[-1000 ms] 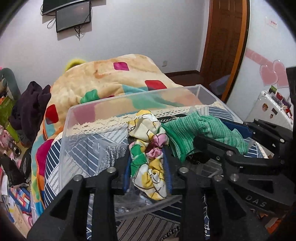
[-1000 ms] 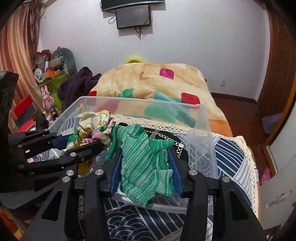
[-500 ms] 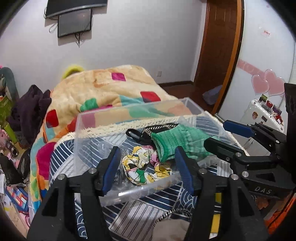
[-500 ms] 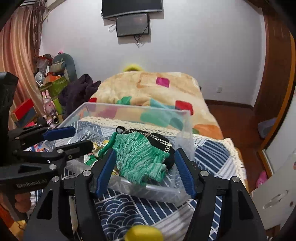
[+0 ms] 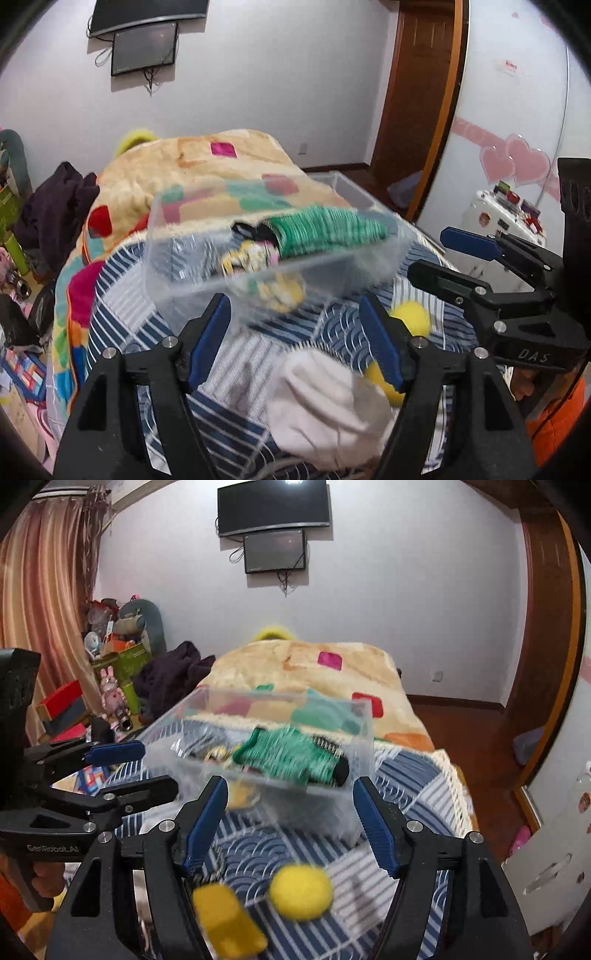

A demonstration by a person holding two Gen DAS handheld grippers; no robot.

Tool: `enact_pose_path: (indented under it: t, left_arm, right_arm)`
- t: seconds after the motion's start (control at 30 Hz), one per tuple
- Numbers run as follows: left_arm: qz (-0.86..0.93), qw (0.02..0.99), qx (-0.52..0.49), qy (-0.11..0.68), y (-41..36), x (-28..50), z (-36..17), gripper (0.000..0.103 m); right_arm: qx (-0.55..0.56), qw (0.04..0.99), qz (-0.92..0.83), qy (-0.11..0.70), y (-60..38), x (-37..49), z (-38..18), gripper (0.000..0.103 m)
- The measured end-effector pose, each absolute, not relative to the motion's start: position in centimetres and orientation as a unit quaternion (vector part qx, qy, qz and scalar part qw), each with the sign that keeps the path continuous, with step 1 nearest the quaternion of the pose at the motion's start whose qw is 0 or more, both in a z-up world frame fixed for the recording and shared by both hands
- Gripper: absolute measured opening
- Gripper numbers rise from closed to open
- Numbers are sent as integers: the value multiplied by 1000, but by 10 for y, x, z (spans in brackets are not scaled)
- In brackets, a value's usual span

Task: Organize soft objects
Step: 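Grasp the yellow sponge with the right tool while the left tool grasps the white sock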

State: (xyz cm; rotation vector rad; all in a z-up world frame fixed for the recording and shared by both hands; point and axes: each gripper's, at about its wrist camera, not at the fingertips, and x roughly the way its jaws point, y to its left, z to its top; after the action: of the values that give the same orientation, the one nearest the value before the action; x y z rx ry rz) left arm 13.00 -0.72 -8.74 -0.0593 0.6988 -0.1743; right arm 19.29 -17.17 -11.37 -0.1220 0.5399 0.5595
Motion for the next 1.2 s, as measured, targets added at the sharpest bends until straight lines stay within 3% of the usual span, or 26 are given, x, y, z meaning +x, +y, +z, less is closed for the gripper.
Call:
enact_pose_path:
  t: [0.37, 0.5, 0.73, 0.83, 0.97, 1.2]
  left_arm:
    - [-98, 913, -37, 394, -12, 103, -138, 73]
    - [-100, 910, -49, 400, -10, 93, -147, 79]
    - [-94, 912, -58, 396, -11, 80, -155, 79]
    - [-101, 911, -63, 394, -12, 77, -155, 68]
    - [-119, 908, -75, 395, -14, 75, -152, 49]
    - [-125, 917, -60, 375, -22, 66, -142, 27]
  right_arm:
    - [-73, 902, 289, 312, -164, 171, -151, 67]
    - [-73, 894, 297, 326, -163, 162, -162, 67]
    - [-57, 880, 306, 359, -170, 159, -183, 67]
    - [-47, 874, 311, 371, -173, 159, -189, 65]
    - [-38, 869, 324, 371, -173, 156, -189, 41]
    - [-33, 878, 324, 349, -176, 149, -179, 38]
